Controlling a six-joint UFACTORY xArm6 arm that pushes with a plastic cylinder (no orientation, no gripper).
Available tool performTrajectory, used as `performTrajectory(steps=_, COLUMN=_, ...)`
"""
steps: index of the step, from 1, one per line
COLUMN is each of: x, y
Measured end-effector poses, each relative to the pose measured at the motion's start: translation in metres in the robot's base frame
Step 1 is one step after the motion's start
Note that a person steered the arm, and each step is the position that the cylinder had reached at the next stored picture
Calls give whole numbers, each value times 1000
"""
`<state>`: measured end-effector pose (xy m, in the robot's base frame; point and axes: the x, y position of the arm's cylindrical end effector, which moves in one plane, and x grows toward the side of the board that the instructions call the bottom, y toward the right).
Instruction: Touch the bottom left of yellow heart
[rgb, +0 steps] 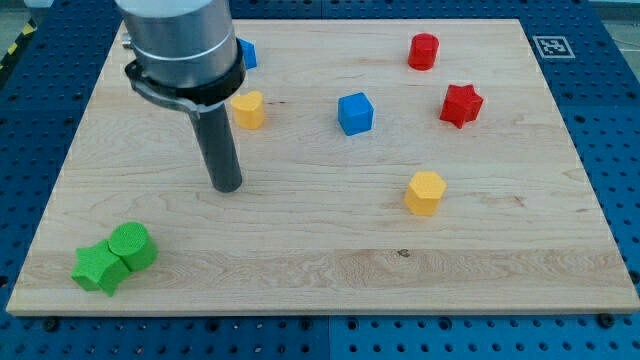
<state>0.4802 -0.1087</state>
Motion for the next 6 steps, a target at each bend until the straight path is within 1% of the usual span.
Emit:
performTrajectory(steps=3, x=-54, y=-11)
performTrajectory(steps=6, x=-72, y=-11)
